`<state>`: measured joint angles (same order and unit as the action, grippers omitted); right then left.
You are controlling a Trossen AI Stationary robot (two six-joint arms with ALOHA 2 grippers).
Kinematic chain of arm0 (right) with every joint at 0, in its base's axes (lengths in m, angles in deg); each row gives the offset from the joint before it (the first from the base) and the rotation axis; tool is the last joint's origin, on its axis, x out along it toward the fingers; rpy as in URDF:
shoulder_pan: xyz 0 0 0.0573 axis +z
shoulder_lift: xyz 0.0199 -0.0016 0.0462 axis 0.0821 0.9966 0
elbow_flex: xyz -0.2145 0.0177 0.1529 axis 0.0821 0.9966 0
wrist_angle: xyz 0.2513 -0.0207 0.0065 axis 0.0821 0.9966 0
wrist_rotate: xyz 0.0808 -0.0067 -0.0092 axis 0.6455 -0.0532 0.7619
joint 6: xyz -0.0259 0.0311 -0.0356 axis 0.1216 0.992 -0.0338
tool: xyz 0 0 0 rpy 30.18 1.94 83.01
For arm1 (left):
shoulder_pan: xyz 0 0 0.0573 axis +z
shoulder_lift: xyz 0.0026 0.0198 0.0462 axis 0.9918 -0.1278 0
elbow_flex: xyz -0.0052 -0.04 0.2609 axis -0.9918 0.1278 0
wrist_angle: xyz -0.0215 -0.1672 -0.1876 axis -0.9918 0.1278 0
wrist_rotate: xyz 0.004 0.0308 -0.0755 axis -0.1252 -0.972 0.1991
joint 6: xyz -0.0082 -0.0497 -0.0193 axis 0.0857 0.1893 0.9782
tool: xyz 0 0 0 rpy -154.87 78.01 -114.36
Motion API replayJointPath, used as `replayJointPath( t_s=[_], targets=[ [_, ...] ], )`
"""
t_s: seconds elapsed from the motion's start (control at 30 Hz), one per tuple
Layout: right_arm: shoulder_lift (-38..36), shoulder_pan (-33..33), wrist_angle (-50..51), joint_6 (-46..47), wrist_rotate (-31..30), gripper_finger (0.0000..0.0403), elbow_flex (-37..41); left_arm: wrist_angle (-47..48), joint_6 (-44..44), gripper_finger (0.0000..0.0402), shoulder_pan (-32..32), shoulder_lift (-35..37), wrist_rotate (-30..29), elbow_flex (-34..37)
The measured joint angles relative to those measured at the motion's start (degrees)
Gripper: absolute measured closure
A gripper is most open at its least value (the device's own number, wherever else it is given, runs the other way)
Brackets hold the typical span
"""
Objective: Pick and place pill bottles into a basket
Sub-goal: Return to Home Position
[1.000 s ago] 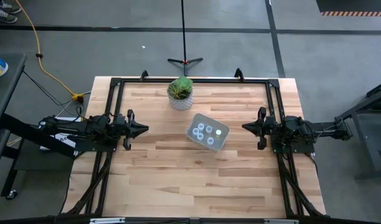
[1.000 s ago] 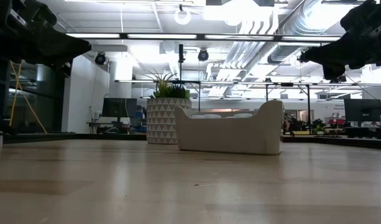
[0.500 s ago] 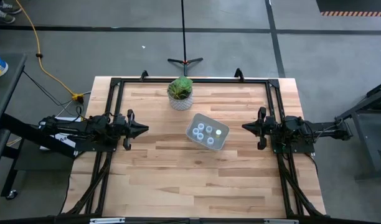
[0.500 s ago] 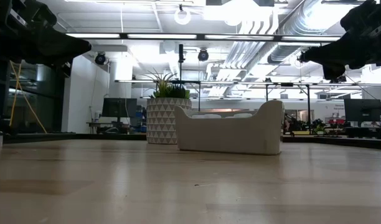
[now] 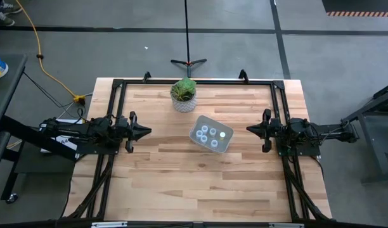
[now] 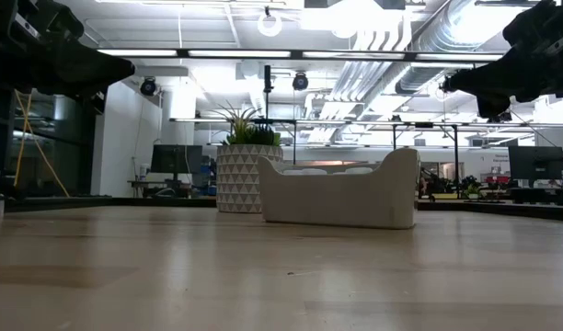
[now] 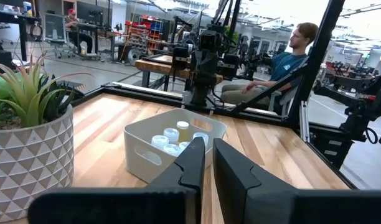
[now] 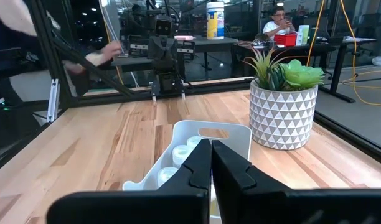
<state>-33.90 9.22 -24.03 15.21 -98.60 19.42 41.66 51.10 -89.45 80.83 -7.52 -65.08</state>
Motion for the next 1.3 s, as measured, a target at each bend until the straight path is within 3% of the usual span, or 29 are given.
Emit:
replayJointPath(
  t_s=[1.3],
  targets=[
    [0.0, 0.0, 0.0, 0.0, 0.0, 0.0399, 0.0, 0.0, 0.0, 0.0335, 0.0, 0.0, 0.0, 0.0]
  ],
)
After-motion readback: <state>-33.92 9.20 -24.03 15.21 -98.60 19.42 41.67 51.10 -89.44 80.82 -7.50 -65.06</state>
